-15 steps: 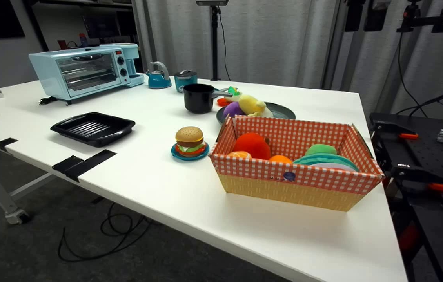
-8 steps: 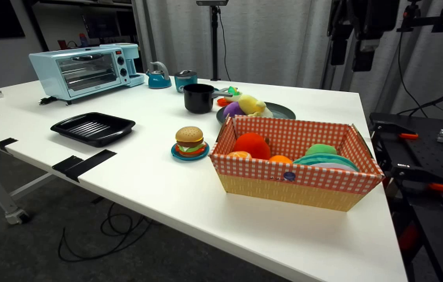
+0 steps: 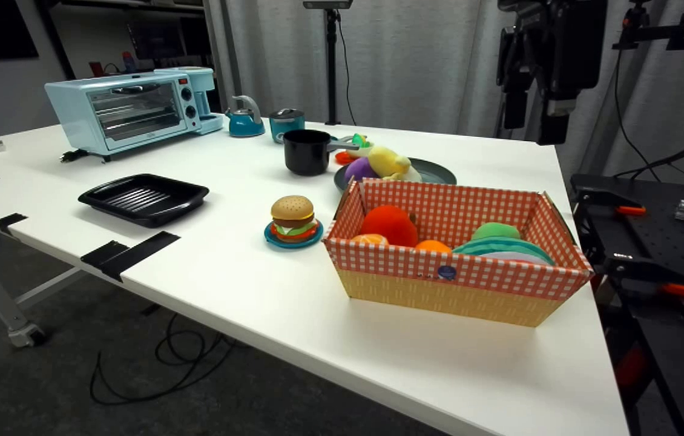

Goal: Take the watermelon plushie from the box and place it on the gray plate

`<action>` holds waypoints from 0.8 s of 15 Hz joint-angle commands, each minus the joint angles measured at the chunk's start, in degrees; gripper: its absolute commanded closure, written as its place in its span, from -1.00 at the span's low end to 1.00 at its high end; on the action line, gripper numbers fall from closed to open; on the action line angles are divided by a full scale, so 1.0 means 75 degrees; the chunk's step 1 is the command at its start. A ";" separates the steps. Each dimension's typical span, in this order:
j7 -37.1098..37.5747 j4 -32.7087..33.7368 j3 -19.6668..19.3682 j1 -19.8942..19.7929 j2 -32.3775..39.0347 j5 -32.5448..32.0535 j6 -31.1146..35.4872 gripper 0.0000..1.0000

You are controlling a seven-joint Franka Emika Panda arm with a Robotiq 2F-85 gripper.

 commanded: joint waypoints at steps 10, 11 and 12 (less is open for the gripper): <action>-0.0321 0.0017 0.0153 0.0001 0.0548 0.0083 0.0408 -1.00; -0.0352 0.0047 0.0174 0.0012 0.0636 0.0102 0.0494 -1.00; -0.0374 0.0073 0.0195 0.0013 0.0714 0.0111 0.0586 -1.00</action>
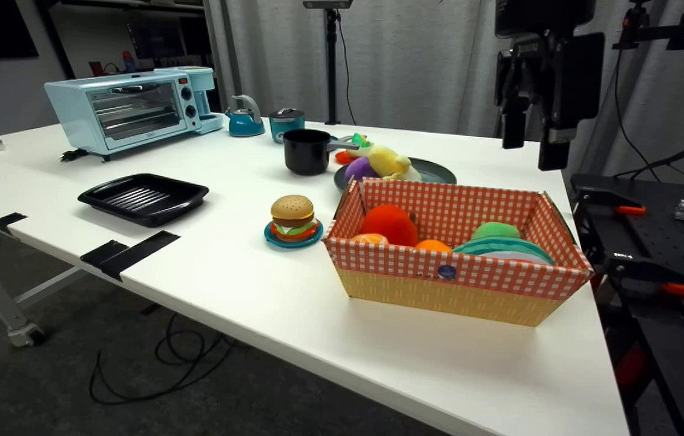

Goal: Take the watermelon plushie from the box and place it on the gray plate

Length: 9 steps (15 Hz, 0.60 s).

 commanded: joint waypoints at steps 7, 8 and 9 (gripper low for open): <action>-0.0220 0.0237 0.0164 -0.0025 0.0817 0.0121 0.1062 -1.00; -0.0215 0.0239 0.0174 -0.0024 0.0871 0.0136 0.1101 -1.00; -0.0217 0.0234 0.0187 -0.0015 0.0920 0.0169 0.1128 -1.00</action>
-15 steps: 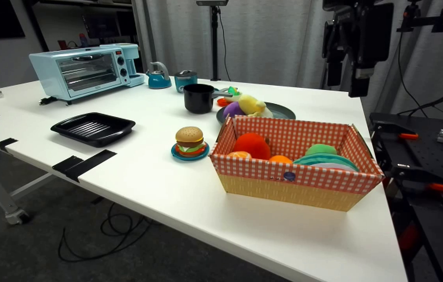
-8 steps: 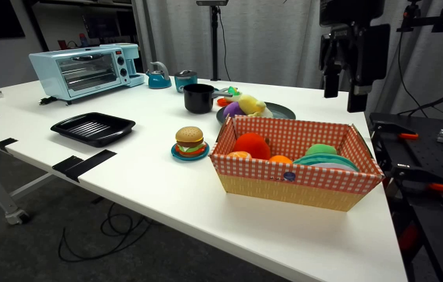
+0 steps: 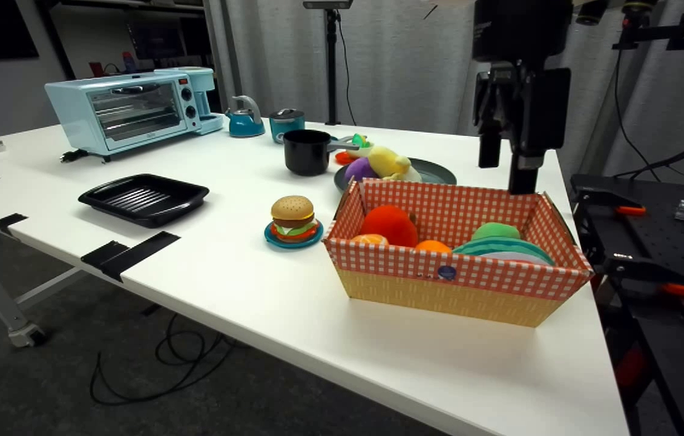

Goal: Take the watermelon plushie from the box and place it on the gray plate

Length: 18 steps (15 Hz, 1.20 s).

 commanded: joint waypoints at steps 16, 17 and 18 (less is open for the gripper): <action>-0.0200 0.0052 0.0380 -0.0009 0.0824 0.0551 0.0523 -1.00; -0.0208 0.0046 0.0387 -0.0012 0.0864 0.0581 0.0550 -1.00; -0.0216 0.0039 0.0393 -0.0016 0.0907 0.0603 0.0580 -1.00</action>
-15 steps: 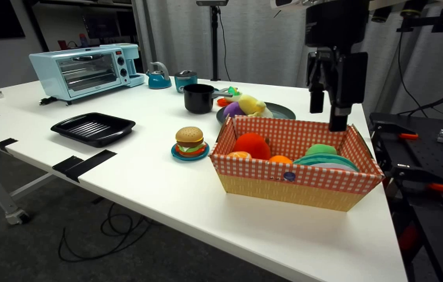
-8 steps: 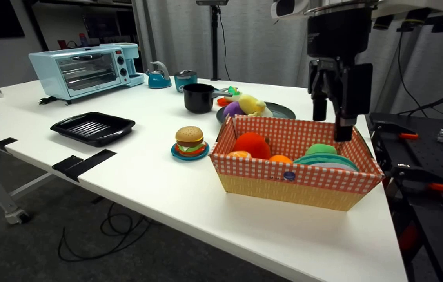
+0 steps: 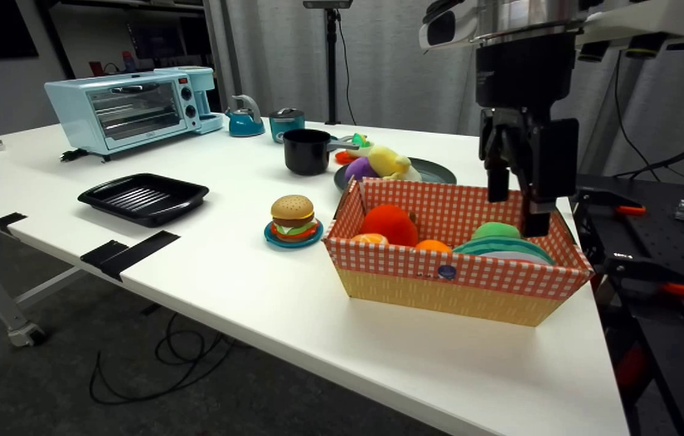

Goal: Take the watermelon plushie from the box and place it on the gray plate

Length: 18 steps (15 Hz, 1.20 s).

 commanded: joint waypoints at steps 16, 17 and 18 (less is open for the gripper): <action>-0.0560 0.0078 0.0025 -0.0364 0.0794 0.0289 0.0929 -1.00; -0.0604 0.0087 0.0008 -0.0409 0.0787 0.0304 0.0930 -1.00; -0.0640 0.0086 -0.0021 -0.0460 0.0771 0.0290 0.0936 -1.00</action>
